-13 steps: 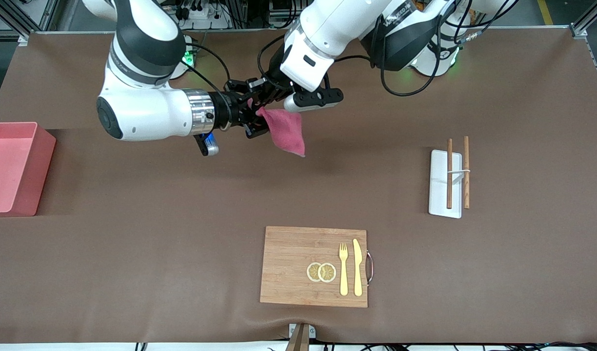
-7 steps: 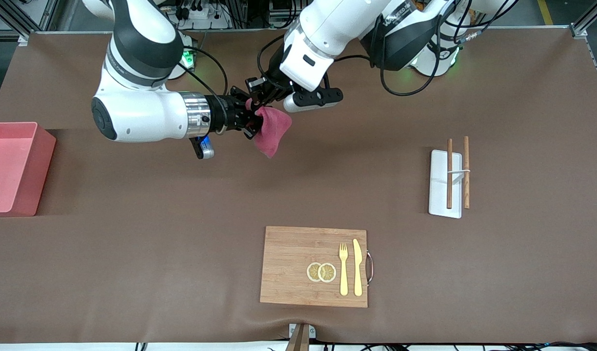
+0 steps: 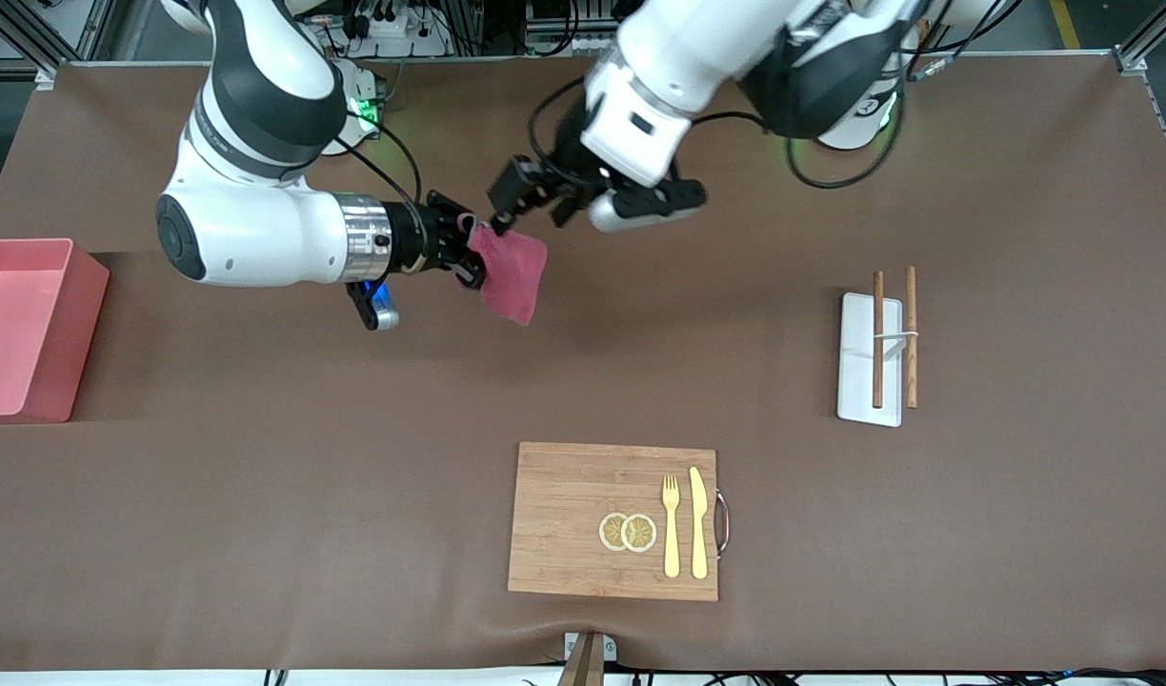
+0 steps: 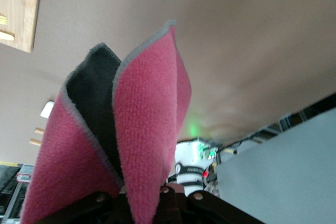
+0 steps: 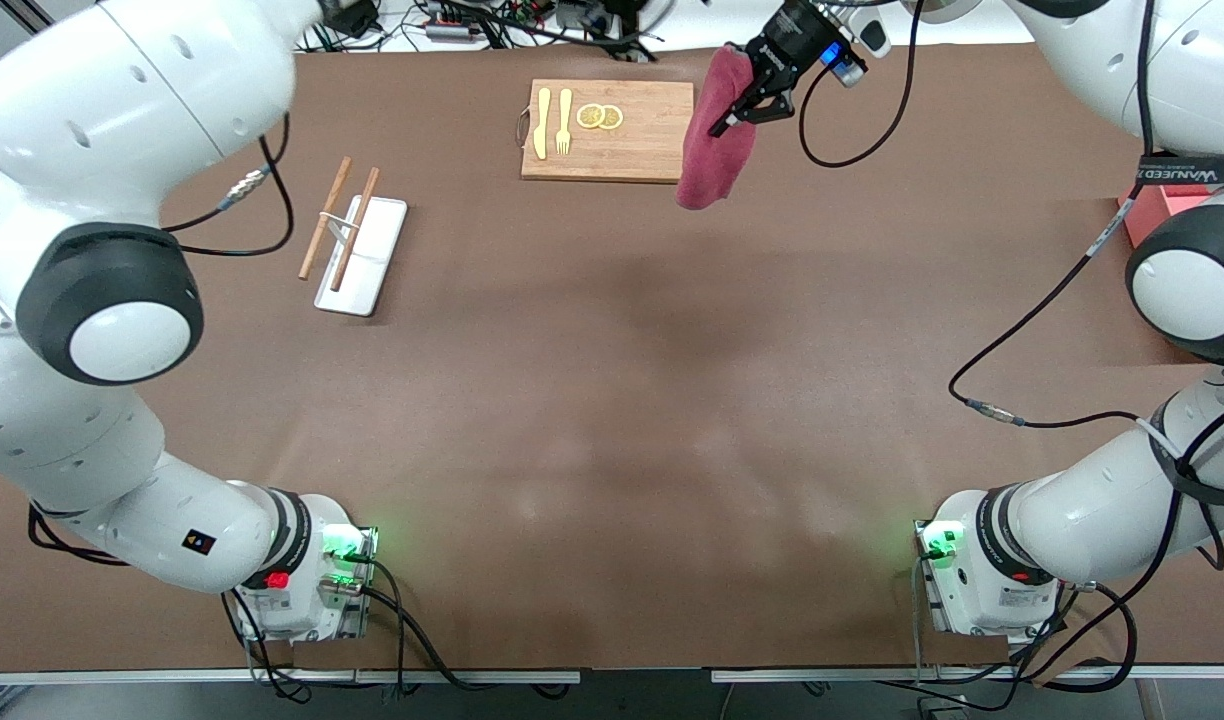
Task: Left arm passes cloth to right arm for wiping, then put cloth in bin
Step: 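Release the cloth from the left gripper while the right gripper lowers it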
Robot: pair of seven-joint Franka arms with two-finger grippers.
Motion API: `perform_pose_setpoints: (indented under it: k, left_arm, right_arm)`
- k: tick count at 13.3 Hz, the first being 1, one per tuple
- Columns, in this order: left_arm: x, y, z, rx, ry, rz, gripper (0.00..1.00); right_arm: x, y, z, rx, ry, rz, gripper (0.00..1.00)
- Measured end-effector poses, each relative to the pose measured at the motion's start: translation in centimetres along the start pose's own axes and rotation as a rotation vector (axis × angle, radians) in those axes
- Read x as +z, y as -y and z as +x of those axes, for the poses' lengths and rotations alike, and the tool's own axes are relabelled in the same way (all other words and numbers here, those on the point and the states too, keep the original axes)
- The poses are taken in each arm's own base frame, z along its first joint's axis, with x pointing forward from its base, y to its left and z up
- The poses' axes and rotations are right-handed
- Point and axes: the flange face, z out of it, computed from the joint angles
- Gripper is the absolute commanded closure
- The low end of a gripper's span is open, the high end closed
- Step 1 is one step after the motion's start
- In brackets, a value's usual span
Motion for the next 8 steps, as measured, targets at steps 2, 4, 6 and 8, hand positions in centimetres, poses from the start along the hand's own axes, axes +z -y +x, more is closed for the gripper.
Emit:
perform_pose_setpoints:
  k: [2, 4, 6, 8]
  left_arm:
    - [-2.4, 2.0, 5.5, -0.074, -0.033, 0.045, 0.0]
    - [-4.5, 5.1, 11.1, -0.125, -0.048, 0.12, 0.0]
    - [-6.4, 9.2, 16.5, -0.109, -0.069, 0.234, 0.0]
    - [-8.2, 12.3, 20.4, -0.1, -0.137, 0.323, 0.0]
  right_arm:
    - [2.0, 0.7, 3.2, -0.052, -0.048, -0.007, 1.0]
    - [4.4, 1.2, 7.1, -0.12, -0.116, -0.05, 1.0]
    - [6.5, 1.5, 10.7, -0.181, -0.172, -0.096, 1.0]
    - [7.7, 1.4, 13.6, -0.225, -0.243, -0.142, 1.0]
